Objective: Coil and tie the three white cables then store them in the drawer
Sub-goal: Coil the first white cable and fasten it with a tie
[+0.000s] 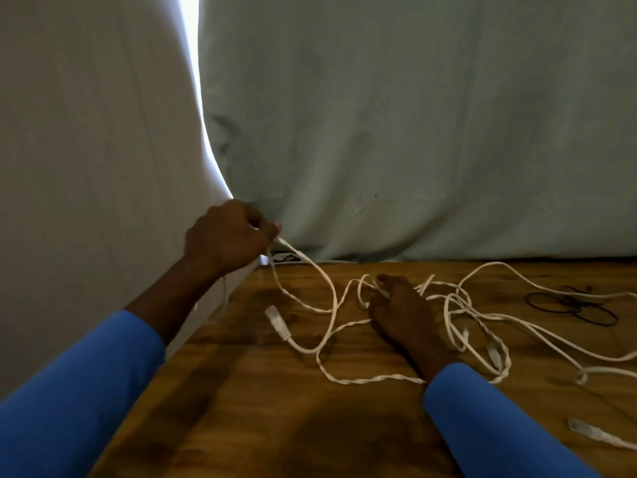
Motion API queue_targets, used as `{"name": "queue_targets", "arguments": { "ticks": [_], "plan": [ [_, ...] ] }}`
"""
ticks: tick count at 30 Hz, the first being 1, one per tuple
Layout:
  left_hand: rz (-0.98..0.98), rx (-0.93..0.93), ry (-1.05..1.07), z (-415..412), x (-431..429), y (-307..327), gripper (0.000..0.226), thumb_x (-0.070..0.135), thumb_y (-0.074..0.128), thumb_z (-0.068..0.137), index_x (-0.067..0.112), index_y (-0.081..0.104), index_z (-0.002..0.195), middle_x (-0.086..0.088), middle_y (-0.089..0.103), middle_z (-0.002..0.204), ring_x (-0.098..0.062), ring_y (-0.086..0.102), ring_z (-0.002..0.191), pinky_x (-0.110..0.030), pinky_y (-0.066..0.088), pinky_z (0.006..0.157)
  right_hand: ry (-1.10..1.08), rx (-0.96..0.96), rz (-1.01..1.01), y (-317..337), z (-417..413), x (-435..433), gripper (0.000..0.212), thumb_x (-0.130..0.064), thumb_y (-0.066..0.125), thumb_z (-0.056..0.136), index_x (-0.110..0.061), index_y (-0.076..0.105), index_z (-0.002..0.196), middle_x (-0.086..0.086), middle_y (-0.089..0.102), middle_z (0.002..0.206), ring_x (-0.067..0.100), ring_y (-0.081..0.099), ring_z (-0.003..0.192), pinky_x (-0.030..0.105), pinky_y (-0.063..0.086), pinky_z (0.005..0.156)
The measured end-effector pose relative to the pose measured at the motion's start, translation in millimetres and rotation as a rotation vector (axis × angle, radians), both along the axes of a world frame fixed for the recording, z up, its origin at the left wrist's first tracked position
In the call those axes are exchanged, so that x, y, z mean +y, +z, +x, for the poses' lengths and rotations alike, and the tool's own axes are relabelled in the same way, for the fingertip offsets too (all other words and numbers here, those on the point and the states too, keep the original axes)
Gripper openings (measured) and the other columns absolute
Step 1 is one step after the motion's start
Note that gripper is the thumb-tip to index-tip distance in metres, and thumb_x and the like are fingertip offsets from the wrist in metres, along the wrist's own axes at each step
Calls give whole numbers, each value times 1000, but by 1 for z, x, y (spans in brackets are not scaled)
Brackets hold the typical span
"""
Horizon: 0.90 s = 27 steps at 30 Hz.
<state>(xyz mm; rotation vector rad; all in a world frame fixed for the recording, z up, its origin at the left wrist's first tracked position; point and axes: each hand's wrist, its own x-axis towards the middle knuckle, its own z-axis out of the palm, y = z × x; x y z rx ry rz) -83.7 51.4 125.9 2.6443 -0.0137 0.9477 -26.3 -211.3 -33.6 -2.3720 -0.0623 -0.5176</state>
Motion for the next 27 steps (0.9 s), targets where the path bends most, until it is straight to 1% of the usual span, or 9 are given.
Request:
{"name": "queue_targets", "arguments": {
  "ticks": [5, 9, 12, 15, 17, 19, 22, 24, 27],
  "plan": [
    [103, 156, -68, 31, -55, -51, 26, 53, 70, 90, 27, 75, 92, 6, 71, 97, -14, 61, 86, -30, 44, 71, 39, -134, -14, 1, -4, 13, 30, -39, 54, 102, -25, 66, 126, 3, 61, 129, 24, 64, 113, 39, 53, 92],
    [-244, -8, -71, 49, -55, -67, 28, 53, 67, 94, 30, 73, 80, 12, 64, 84, -13, 58, 84, -29, 40, 73, 103, -121, 206, 4, -14, 34, 41, -59, 58, 96, -28, 64, 122, -6, 63, 120, 15, 62, 107, 41, 53, 93],
    [-510, -202, -37, 57, -44, -73, 30, 49, 63, 97, 25, 76, 85, 5, 70, 86, -18, 64, 88, -28, 40, 74, 163, -7, 391, -2, -9, 41, 22, -35, 74, 90, -20, 67, 104, -6, 70, 92, 13, 67, 87, 41, 57, 85],
    [-700, -314, -37, 64, -34, -76, 31, 46, 59, 100, 24, 76, 87, -3, 75, 94, -26, 69, 96, -29, 42, 77, 258, 56, 610, -1, -1, 36, 11, -24, 71, 96, -14, 74, 99, 2, 73, 85, 10, 69, 71, 34, 57, 69],
    [-618, -293, 49, 62, -28, -79, 32, 48, 56, 101, 23, 74, 91, -5, 75, 97, -31, 68, 97, -32, 42, 76, 334, 142, 838, 4, -2, 35, 18, -22, 62, 103, -9, 75, 103, 5, 70, 78, 8, 65, 58, 26, 53, 59],
    [-237, -225, 208, 62, -21, -84, 28, 45, 55, 99, 24, 72, 99, -9, 73, 103, -38, 67, 100, -40, 43, 81, 322, 157, 895, 1, 0, 34, 24, -24, 52, 108, -11, 72, 107, 6, 65, 75, 12, 61, 52, 30, 52, 52],
    [314, -70, 240, 64, -29, -90, 31, 32, 64, 86, 27, 67, 117, -7, 63, 124, -35, 58, 115, -49, 34, 101, 139, 24, 462, -13, 6, 27, 25, -34, 46, 107, -23, 69, 107, 1, 66, 97, 18, 69, 72, 38, 57, 69],
    [297, 32, 14, 74, -47, -87, 41, 28, 66, 84, 28, 64, 125, -4, 60, 131, -31, 57, 121, -47, 36, 105, 84, 27, 191, -15, 5, 25, 24, -33, 45, 107, -25, 66, 113, -1, 68, 100, 19, 68, 89, 41, 56, 83],
    [74, 198, -264, 104, -91, -80, 34, 42, 67, 92, 23, 66, 119, -5, 67, 123, -28, 63, 114, -45, 50, 99, 85, 81, 49, -12, 1, 31, 20, -35, 45, 105, -26, 61, 112, -2, 70, 94, 19, 69, 87, 42, 57, 82]
  ]
}}
